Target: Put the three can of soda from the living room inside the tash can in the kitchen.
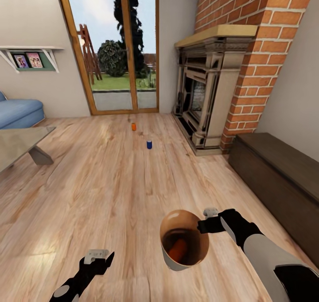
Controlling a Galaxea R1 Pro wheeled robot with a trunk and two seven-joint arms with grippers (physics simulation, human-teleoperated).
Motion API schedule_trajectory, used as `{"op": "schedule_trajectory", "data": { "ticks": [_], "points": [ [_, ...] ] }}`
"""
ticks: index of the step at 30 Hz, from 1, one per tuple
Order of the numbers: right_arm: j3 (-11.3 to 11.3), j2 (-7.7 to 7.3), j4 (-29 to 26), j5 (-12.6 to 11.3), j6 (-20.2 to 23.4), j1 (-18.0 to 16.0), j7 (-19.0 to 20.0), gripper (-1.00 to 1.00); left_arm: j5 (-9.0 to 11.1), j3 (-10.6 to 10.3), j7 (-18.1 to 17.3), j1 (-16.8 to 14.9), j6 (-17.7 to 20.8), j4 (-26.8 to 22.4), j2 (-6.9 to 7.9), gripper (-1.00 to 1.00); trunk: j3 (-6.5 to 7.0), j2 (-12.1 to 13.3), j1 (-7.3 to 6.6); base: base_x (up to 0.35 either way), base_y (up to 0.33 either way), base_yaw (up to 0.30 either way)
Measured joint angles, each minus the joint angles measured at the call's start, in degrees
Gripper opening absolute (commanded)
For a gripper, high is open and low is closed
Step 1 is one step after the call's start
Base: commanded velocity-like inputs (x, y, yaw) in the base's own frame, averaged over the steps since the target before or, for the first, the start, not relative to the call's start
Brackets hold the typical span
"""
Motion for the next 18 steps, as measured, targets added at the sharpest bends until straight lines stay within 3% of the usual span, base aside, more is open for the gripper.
{"op": "schedule_trajectory", "data": {
  "ticks": [18],
  "points": [
    [0.03, 0.36, -0.33, 0.02, 0.41, 0.0, -0.14, -1.0, 0.0, 0.0, 0.07, 0.0, 0.01, 0.01, -0.02, 1.0, 0.0, 0.0, 0.0, 0.324, 0.0, 0.0]
  ]
}}
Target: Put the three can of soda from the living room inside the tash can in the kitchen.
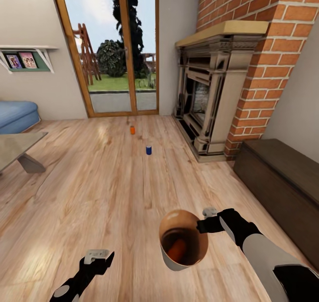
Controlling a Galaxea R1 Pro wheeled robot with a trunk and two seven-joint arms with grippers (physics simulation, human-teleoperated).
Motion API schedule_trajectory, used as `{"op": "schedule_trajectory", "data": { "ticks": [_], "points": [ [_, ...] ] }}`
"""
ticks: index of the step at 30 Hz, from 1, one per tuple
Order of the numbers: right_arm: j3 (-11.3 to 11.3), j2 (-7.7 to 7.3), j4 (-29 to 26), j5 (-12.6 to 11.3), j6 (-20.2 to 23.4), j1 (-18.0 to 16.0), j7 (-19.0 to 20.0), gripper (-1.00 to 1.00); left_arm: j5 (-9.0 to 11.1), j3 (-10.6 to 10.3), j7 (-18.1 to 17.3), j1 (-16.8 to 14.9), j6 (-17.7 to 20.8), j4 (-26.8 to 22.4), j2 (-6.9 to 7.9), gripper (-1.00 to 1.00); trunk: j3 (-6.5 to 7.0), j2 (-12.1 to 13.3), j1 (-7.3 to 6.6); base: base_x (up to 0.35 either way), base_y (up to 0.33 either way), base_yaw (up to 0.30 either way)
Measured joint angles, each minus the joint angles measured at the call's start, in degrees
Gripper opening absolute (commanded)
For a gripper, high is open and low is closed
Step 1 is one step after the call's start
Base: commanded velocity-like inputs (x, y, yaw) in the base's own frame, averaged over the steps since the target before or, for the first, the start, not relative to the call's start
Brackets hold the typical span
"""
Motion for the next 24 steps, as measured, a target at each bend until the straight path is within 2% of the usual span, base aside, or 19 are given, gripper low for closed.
{"op": "schedule_trajectory", "data": {
  "ticks": [7, 24],
  "points": [
    [-0.02, 0.01, 0.0, -0.01, 0.29, 0.01, -0.06, -1.0, 0.0, 0.0, -0.01, 0.0, 0.02, 0.0, -0.01, 1.0, 0.0, 0.0, 0.0, 0.324, 0.0, -0.114],
    [0.0, 0.16, 0.0, 0.02, 0.3, 0.02, -0.14, -1.0, 0.0, 0.0, 0.02, 0.0, 0.01, 0.0, -0.01, 1.0, 0.0, 0.0, 0.0, 0.324, 0.0, -0.227]
  ]
}}
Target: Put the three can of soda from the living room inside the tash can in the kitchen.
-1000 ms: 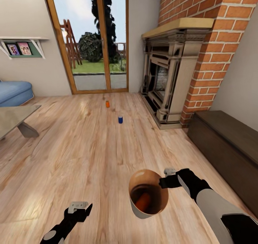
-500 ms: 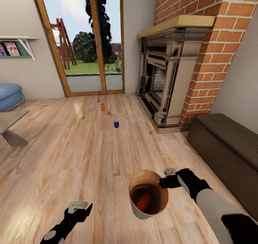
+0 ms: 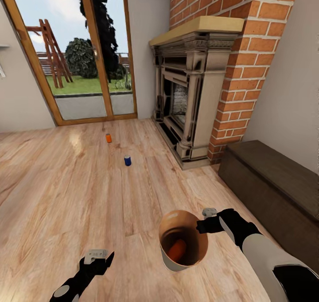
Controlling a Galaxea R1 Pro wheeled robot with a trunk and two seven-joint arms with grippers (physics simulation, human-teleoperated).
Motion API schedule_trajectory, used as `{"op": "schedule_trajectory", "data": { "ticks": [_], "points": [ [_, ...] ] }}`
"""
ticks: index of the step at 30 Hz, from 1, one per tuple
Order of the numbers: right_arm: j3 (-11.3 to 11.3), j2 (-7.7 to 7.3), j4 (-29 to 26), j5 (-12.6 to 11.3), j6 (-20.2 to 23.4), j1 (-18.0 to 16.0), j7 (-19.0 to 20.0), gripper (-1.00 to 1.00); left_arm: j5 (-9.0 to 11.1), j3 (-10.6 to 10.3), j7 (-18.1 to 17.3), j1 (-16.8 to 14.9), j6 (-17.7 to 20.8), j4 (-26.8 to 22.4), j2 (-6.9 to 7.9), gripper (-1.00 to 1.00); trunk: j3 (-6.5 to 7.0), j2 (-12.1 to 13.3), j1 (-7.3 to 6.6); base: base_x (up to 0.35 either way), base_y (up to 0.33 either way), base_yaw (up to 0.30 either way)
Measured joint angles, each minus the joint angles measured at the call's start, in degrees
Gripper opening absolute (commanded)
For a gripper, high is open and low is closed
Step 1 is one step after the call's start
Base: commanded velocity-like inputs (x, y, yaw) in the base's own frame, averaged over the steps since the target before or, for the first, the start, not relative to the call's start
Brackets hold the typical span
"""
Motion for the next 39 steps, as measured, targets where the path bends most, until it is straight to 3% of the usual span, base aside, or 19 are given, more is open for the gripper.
{"op": "schedule_trajectory", "data": {
  "ticks": [39],
  "points": [
    [0.06, 0.02, 0.0, 0.01, 0.0, 0.05, -0.2, -1.0, 0.0, 0.0, -0.06, 0.0, -0.08, 0.0, 0.04, 1.0, 0.0, 0.0, 0.0, 0.324, 0.048, -0.018]
  ]
}}
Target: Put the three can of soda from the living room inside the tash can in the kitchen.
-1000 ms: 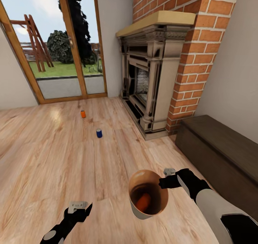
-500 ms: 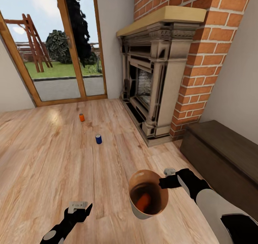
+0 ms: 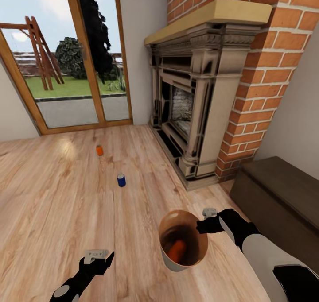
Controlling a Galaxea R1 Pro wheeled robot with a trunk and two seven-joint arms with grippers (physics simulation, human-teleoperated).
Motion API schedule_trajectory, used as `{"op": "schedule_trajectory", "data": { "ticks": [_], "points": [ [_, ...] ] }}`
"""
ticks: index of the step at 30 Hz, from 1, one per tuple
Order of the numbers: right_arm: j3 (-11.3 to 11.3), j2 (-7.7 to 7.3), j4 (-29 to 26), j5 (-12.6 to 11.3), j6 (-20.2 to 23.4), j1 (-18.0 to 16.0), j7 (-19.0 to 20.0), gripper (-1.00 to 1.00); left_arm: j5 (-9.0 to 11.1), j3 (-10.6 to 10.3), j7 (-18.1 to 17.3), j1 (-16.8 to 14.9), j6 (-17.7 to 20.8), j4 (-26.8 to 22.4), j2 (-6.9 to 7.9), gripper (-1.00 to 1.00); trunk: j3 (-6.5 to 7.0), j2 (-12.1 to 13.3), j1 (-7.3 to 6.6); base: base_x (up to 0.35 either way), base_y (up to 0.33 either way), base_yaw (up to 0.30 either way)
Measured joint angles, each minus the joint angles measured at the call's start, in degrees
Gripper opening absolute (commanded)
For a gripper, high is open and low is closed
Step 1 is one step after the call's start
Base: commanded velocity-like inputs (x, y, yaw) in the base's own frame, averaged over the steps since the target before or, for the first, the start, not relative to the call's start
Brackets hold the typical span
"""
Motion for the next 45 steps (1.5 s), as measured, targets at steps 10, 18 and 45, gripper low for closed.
{"op": "schedule_trajectory", "data": {
  "ticks": [10, 18, 45],
  "points": [
    [0.09, 0.08, 0.0, 0.02, 0.0, 0.02, -0.07, -1.0, 0.0, 0.0, -0.02, 0.0, 0.02, 0.0, 0.0, 1.0, 0.0, 0.0, 0.0, 0.324, 0.006, 0.0],
    [0.05, 0.14, 0.0, -0.03, 0.09, 0.02, -0.01, -1.0, 0.0, 0.0, -0.03, 0.0, 0.08, 0.0, 0.0, 1.0, 0.01, 0.0, 0.0, 0.324, 0.084, -0.012],
    [-0.08, 0.17, 0.0, -0.1, 0.23, 0.01, 0.0, -1.0, 0.0, 0.0, -0.03, 0.0, 0.1, 0.0, 0.0, 1.0, 1.11, 0.0, 0.0, 0.312, 0.174, -0.213]
  ]
}}
